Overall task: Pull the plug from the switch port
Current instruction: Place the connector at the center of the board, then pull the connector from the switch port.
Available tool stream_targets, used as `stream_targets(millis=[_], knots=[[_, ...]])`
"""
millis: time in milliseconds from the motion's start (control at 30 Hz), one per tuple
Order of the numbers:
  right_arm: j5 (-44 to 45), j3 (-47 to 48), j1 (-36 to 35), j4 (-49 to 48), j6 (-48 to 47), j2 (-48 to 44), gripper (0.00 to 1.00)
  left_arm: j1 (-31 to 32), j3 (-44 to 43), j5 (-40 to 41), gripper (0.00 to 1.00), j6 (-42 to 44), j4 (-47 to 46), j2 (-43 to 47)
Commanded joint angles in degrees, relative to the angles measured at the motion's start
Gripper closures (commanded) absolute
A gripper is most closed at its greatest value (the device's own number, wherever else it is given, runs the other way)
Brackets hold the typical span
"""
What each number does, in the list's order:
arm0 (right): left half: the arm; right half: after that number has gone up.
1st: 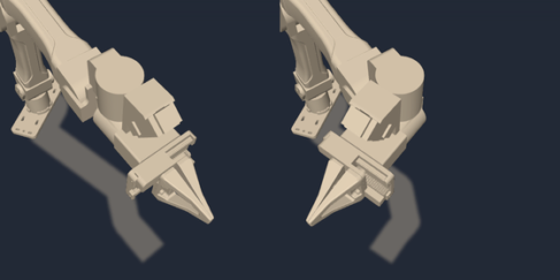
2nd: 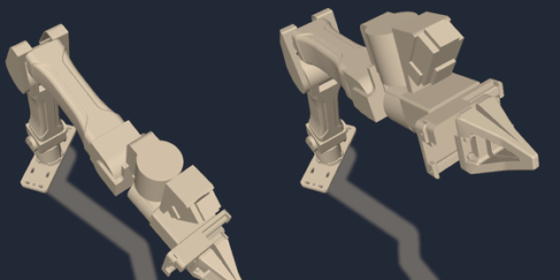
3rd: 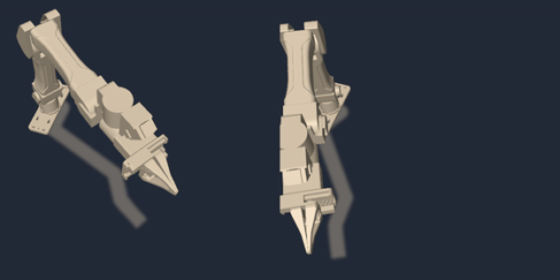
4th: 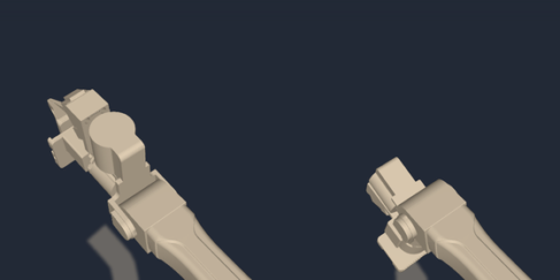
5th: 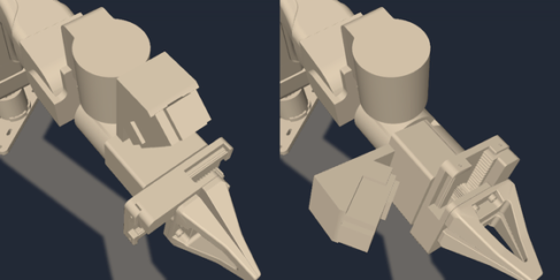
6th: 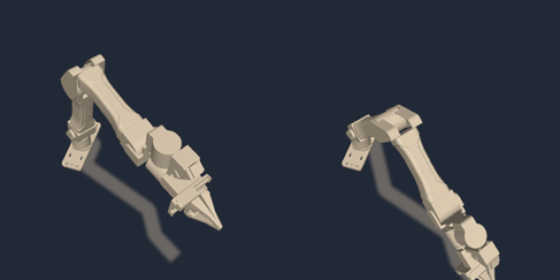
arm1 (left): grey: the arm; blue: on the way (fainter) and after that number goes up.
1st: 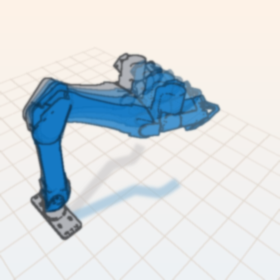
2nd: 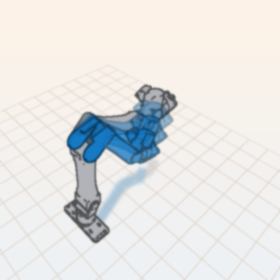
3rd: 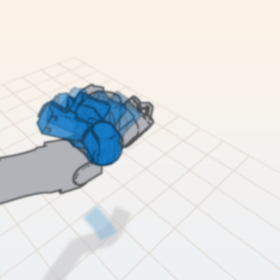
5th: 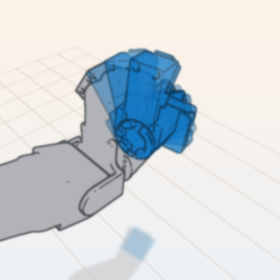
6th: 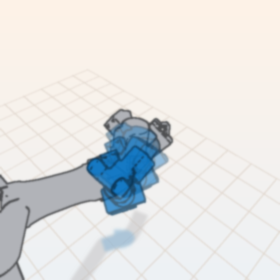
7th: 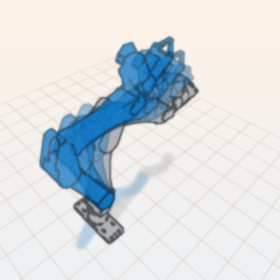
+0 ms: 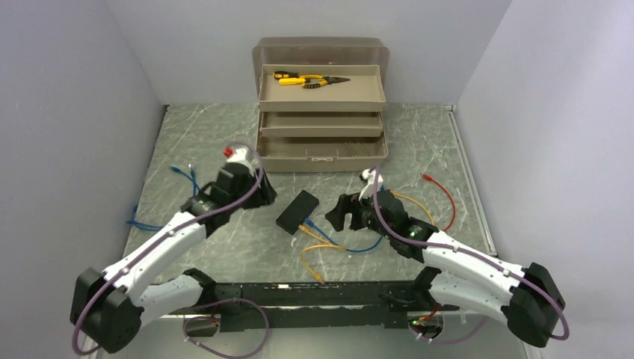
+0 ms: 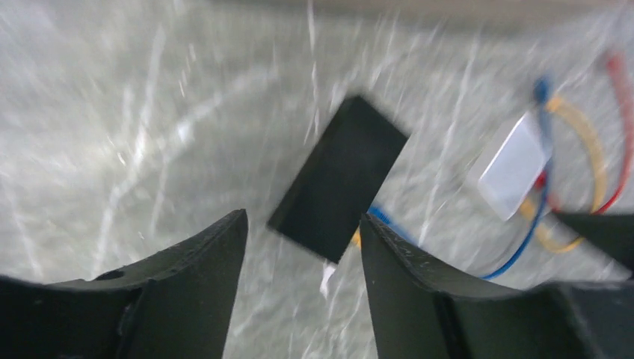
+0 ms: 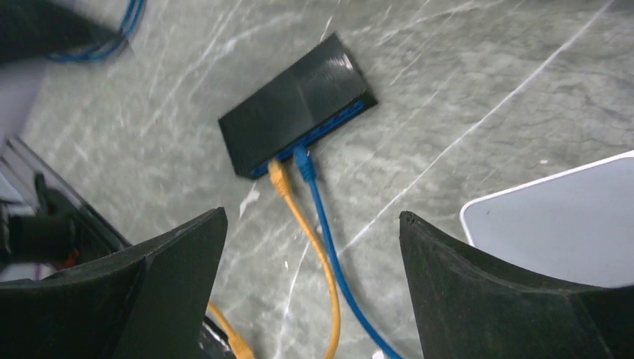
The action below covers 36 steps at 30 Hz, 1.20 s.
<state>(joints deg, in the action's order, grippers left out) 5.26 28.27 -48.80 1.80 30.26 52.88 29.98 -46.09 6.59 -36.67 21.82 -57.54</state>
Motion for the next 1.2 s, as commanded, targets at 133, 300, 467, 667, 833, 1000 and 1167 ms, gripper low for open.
stream_targets(millis=[133, 300, 467, 667, 833, 1000, 1167], knots=[[-17.4, -2.0, 10.5, -18.1, 7.8, 10.6, 0.27, 3.9, 12.8, -8.4, 0.49, -6.6, -16.7, -5.9], [-20.8, -1.2, 10.5, -25.1, 10.1, 21.4, 0.39, 3.8, 9.3, -7.1, 0.59, -4.2, -15.5, -11.4], [-23.4, 0.5, 10.5, -29.5, 12.2, 29.7, 0.44, 3.8, 5.7, -6.8, 0.61, -3.1, -16.1, -14.8], [-26.3, 2.3, 10.6, -33.8, 15.2, 37.6, 0.48, 3.9, 0.3, -6.8, 0.65, -1.0, -15.3, -22.6], [-27.2, 3.3, 10.7, -37.0, 18.2, 41.9, 0.51, 3.8, -0.9, -4.1, 0.7, -0.2, -14.5, -27.0], [-27.8, 4.4, 10.7, -39.9, 22.0, 46.4, 0.55, 3.8, -1.0, -3.8, 0.74, 0.1, -14.3, -30.4], [-27.9, 4.7, 10.7, -42.5, 25.7, 49.0, 0.59, 3.9, 0.4, -4.1, 0.77, -0.1, -15.1, -31.1]])
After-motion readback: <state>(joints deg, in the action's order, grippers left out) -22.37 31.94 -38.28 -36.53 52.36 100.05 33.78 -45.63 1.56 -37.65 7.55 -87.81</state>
